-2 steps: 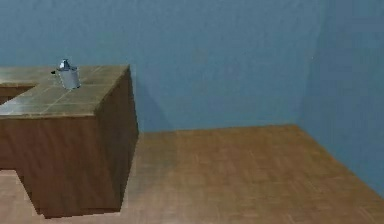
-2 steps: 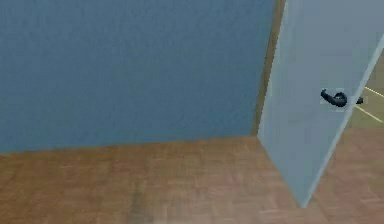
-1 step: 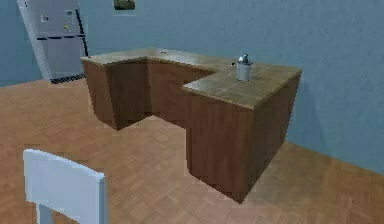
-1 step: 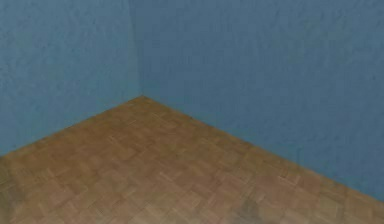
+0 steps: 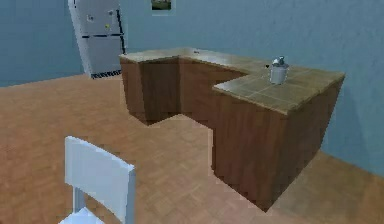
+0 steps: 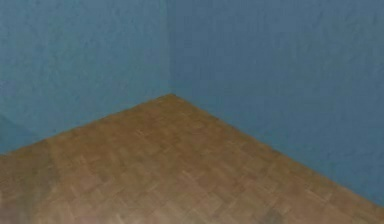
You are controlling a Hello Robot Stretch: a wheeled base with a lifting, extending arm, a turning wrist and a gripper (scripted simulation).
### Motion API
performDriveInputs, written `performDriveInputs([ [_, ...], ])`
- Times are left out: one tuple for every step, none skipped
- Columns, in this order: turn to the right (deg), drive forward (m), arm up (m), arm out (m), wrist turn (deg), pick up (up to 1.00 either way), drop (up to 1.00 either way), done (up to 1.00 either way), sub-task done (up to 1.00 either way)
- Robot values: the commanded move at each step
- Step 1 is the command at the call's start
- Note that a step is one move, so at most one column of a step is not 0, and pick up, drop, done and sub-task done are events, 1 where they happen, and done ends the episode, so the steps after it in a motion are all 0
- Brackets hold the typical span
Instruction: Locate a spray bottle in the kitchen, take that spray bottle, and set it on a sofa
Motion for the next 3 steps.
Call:
performDriveInputs([
  [0.0,0.95,0.0,0.0,0.0,0.0,0.0,0.0,0.0],
  [-36.0,0.0,0.0,0.0,0.0,0.0,0.0,0.0,0.0],
  [0.0,1.0,0.0,0.0,0.0,0.0,0.0,0.0,0.0],
])
